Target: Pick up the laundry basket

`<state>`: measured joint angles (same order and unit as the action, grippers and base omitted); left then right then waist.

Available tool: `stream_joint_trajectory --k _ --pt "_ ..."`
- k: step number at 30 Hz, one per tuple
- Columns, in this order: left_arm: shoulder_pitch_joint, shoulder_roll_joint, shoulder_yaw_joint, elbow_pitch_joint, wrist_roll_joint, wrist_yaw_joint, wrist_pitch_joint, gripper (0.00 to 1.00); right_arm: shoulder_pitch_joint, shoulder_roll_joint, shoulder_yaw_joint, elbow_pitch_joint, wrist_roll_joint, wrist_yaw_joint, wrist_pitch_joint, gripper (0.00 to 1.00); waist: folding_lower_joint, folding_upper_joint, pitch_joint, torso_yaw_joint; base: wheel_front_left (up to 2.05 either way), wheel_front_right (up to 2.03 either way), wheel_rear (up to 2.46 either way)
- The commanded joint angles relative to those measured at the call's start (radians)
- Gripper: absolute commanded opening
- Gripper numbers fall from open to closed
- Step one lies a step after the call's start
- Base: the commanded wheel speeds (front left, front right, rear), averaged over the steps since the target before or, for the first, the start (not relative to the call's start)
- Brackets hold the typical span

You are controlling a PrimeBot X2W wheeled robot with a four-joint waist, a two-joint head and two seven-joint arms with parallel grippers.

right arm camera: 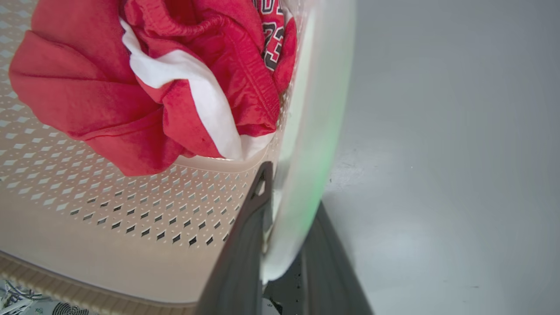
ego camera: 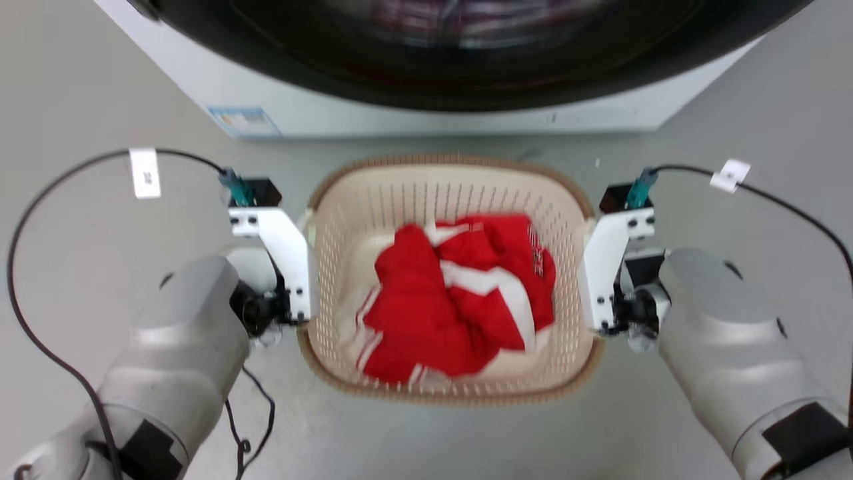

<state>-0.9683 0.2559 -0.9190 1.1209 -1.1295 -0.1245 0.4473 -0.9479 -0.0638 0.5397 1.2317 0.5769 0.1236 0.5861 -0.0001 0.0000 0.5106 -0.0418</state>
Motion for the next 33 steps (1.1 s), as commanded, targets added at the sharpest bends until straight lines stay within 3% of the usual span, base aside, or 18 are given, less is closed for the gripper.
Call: stream_joint_trajectory --k 1,18,33 --pt "0.019 -0.029 -0.006 -0.013 -0.015 -0.010 0.019 0.00 0.022 0.025 0.012 -0.008 0.017 0.013 0.016 0.00 0.0001 0.0000 -0.092 0.004 0.00 0.00 0.00" --pt "0.146 -0.043 -0.056 -0.002 -0.124 -0.011 0.211 0.00 0.151 0.027 0.079 0.000 0.160 0.013 0.200 0.00 0.0001 0.0000 -0.421 0.007 0.00 0.00 0.00" --pt "0.188 -0.056 -0.067 0.016 -0.165 -0.011 0.240 0.00 0.173 0.028 0.112 0.020 0.190 0.013 0.215 0.00 0.0001 0.0000 -0.547 -0.003 0.00 0.00 0.00"
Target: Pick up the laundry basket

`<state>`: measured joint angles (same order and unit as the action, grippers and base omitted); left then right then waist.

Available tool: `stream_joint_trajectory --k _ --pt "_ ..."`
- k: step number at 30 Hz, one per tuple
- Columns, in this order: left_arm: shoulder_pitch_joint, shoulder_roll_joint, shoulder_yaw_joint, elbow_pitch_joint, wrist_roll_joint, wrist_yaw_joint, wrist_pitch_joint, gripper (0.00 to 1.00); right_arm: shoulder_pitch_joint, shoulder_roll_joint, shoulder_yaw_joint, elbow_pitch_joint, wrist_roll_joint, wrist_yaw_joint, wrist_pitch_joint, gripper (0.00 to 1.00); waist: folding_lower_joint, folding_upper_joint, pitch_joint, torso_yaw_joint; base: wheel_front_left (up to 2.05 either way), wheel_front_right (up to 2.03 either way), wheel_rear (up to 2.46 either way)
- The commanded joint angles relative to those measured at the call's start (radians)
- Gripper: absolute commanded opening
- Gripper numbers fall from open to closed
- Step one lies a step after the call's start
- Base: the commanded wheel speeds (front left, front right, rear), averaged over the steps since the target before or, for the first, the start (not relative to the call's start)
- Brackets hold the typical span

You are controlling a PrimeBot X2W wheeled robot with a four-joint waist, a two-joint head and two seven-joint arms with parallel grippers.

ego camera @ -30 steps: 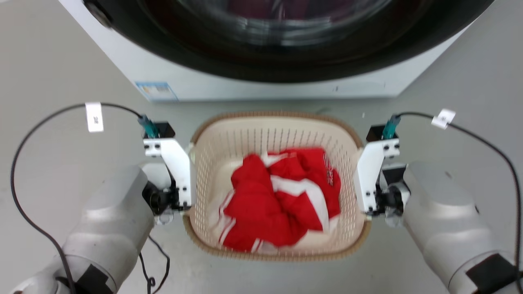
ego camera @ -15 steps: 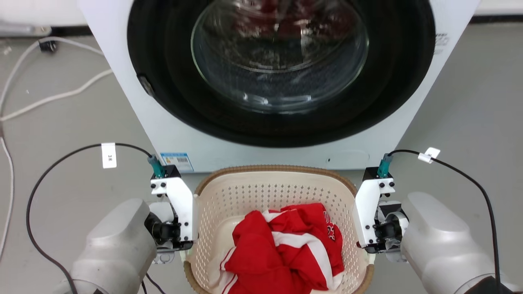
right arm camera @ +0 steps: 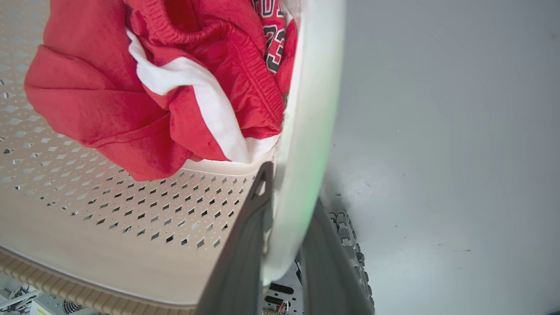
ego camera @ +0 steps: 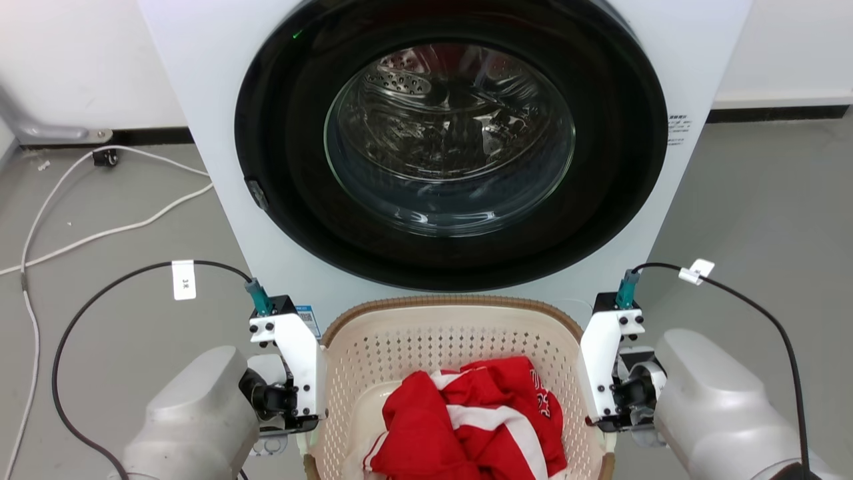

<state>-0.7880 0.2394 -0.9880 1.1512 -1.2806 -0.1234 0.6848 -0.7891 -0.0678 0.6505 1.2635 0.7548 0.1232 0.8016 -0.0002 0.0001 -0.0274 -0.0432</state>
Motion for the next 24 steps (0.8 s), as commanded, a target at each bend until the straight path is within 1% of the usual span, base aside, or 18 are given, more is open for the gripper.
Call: stream_joint_trajectory --k 1,12,24 --pt "0.011 -0.040 0.002 -0.013 -0.017 -0.013 0.004 0.00 0.018 0.032 0.003 -0.011 0.014 0.014 0.001 0.00 0.0002 -0.0001 -0.015 -0.002 0.00 0.00 0.00" --pt "0.053 -0.059 -0.001 0.003 -0.045 -0.013 0.010 0.00 0.060 0.034 0.021 -0.002 0.039 0.014 -0.014 0.00 0.0002 -0.0001 -0.069 -0.002 0.00 0.00 0.00" --pt "0.062 -0.074 -0.007 0.009 -0.057 -0.013 0.006 0.00 0.076 0.035 0.031 0.005 0.055 0.014 -0.037 0.00 0.0002 -0.0001 -0.079 0.001 0.00 0.00 0.00"
